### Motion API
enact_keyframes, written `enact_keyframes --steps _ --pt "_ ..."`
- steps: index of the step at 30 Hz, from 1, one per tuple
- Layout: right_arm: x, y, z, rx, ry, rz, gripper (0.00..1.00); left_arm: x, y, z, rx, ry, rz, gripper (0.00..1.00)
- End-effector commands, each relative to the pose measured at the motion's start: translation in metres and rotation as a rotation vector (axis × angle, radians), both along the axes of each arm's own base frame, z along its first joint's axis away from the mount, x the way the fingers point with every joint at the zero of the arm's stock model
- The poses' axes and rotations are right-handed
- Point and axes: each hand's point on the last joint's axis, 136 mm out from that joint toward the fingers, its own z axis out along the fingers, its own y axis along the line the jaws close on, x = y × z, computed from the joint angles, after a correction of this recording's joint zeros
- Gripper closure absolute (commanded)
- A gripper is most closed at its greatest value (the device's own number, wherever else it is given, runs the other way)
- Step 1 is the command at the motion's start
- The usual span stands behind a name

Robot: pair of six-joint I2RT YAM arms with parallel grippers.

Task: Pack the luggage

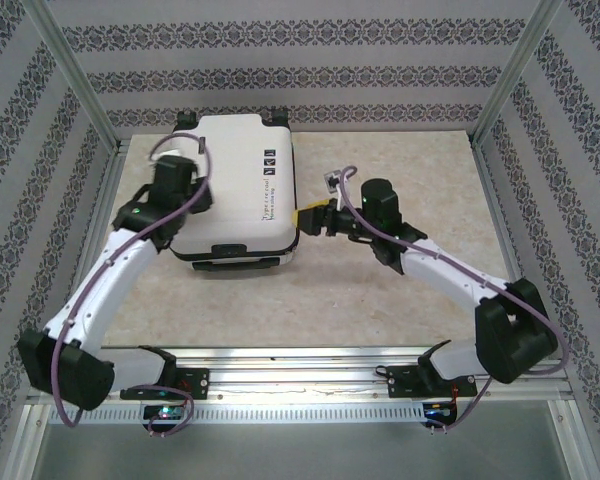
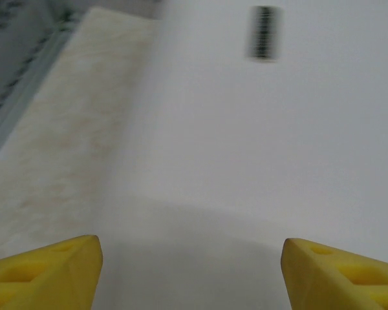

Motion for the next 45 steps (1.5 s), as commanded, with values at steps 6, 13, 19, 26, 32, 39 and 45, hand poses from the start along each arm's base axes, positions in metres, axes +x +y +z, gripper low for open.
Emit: enact_keyframes --steps 6,13,19,26,32,39,45 --pt "0.044 0.013 0.007 -0.003 0.103 -0.084 0.24 -0.023 0.034 -0.048 -0.171 0.083 0.016 0.26" --pt "0.052 0.021 -0.024 -0.088 0.195 -0.098 0.21 -0.01 0.003 -0.084 -0.307 0.118 -0.107 0.29" --pt "0.043 0.039 -0.032 -0.026 0.251 0.009 0.21 0.0 -0.036 -0.1 -0.487 0.086 -0.224 0.31" --pt "0.036 0.027 -0.019 0.115 0.251 0.042 0.29 0.005 -0.112 -0.108 -0.523 0.102 -0.39 0.32" --pt "0.03 -0.014 -0.013 0.133 0.251 -0.024 0.3 0.0 -0.183 -0.101 -0.5 0.118 -0.522 0.33" --pt "0.031 -0.069 -0.015 0.147 0.259 -0.128 0.29 -0.002 -0.224 -0.094 -0.499 0.109 -0.581 0.33" --pt "0.044 -0.09 -0.016 0.127 0.254 -0.177 0.29 0.003 -0.208 -0.083 -0.401 0.1 -0.535 0.32"
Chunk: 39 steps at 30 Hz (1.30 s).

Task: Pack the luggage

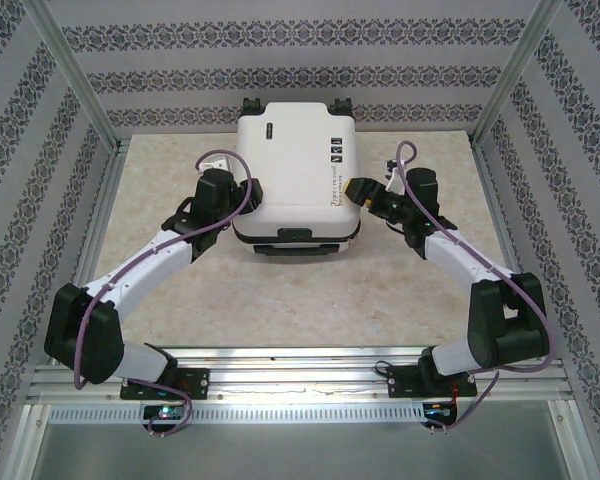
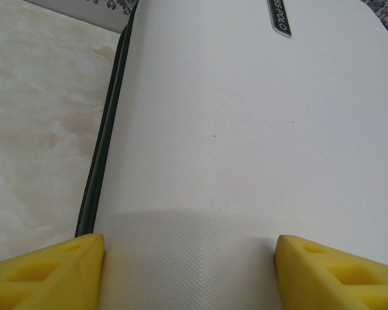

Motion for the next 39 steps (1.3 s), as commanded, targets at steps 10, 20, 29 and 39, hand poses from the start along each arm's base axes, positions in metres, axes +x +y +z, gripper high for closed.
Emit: enact_keyframes --steps 10,20,29,39 --pt "-0.016 -0.038 0.04 -0.188 -0.079 -0.007 0.2 -0.043 0.01 0.025 0.163 0.125 -0.143 0.23" --pt "-0.015 -0.115 0.033 -0.369 0.041 -0.238 0.02 -0.07 0.11 0.054 0.52 0.268 0.146 0.0" --pt "-0.013 -0.156 0.024 -0.449 0.079 -0.418 0.02 -0.063 0.139 0.039 0.513 0.152 0.268 0.0" --pt "-0.013 -0.171 0.042 -0.416 -0.131 -0.572 0.02 -0.079 0.165 0.017 0.594 -0.159 0.336 0.0"
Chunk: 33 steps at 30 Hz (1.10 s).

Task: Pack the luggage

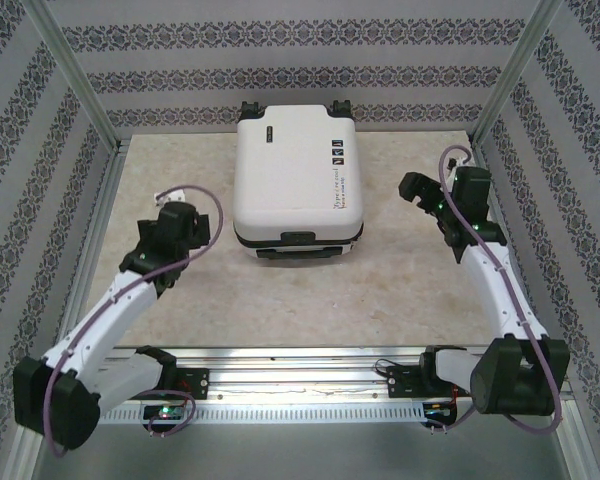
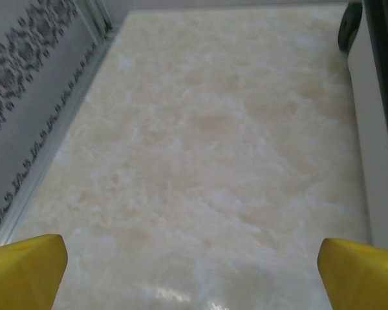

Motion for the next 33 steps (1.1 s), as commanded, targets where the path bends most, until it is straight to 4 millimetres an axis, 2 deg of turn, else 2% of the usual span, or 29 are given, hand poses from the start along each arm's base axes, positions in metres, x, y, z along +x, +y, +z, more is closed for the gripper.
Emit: enact_keyframes --steps 1,4,7,11,14,18,23,27,31,33 --pt "0.007 -0.008 0.016 -0.041 -0.177 -0.04 0.02 0.007 0.014 0.029 0.064 -0.26 0.024 0.0" --pt "0.01 -0.003 0.012 -0.132 -0.291 0.021 0.02 0.0 0.022 0.016 0.085 -0.394 0.036 0.0" --pt "0.015 -0.002 -0.001 -0.16 -0.273 0.033 0.02 -0.002 0.026 -0.003 0.058 -0.444 0.028 0.0" --pt "0.025 0.011 -0.015 -0.191 -0.258 0.12 0.02 0.006 0.023 -0.023 0.029 -0.413 -0.023 0.0" --pt "0.033 0.013 -0.027 -0.222 -0.258 0.146 0.02 0.013 0.028 -0.034 0.011 -0.416 -0.013 0.0" --pt "0.036 0.017 -0.045 -0.246 -0.23 0.18 0.02 0.028 0.024 -0.046 -0.031 -0.414 -0.061 0.0" --pt "0.037 0.013 -0.068 -0.338 -0.246 0.179 0.02 0.039 0.026 -0.068 -0.006 -0.347 -0.06 0.0" --pt "0.027 0.001 -0.073 -0.409 -0.205 0.147 0.02 0.05 0.022 -0.075 0.008 -0.305 -0.092 0.0" --pt "0.019 -0.009 -0.075 -0.392 -0.208 0.106 0.02 0.065 0.025 -0.092 0.041 -0.314 -0.084 0.01" --pt "0.017 -0.009 -0.078 -0.378 -0.205 0.118 0.02 0.065 0.025 -0.098 0.0 -0.28 -0.099 0.0"
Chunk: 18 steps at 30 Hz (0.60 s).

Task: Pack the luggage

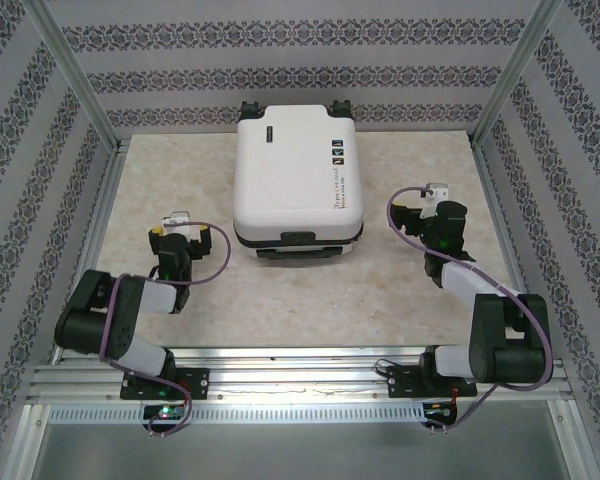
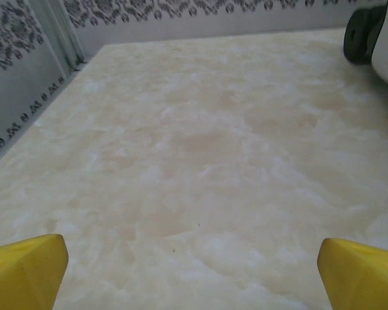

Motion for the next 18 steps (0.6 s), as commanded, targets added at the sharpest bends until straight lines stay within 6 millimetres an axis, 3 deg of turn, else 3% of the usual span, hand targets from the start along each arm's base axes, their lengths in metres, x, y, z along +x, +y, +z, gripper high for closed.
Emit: enact_keyframes --steps 1,3,5,8,18 --pt "-0.001 -0.006 0.008 -0.014 -0.044 -0.013 0.02 0.009 0.004 0.011 -0.02 -0.045 -0.015 0.0" --pt "-0.004 0.004 -0.002 -0.004 -0.043 0.049 0.02 0.018 0.005 0.01 0.005 -0.084 -0.009 0.01" --pt "-0.009 0.018 -0.012 -0.005 -0.078 0.133 0.02 0.016 0.006 0.002 -0.03 0.001 -0.005 0.01" --pt "-0.007 0.02 -0.032 -0.003 -0.127 0.146 0.02 0.018 0.009 0.003 -0.047 -0.018 -0.009 0.01" --pt "-0.006 0.02 -0.036 -0.037 -0.107 0.124 0.02 0.018 0.01 0.004 -0.046 -0.035 -0.013 0.0"
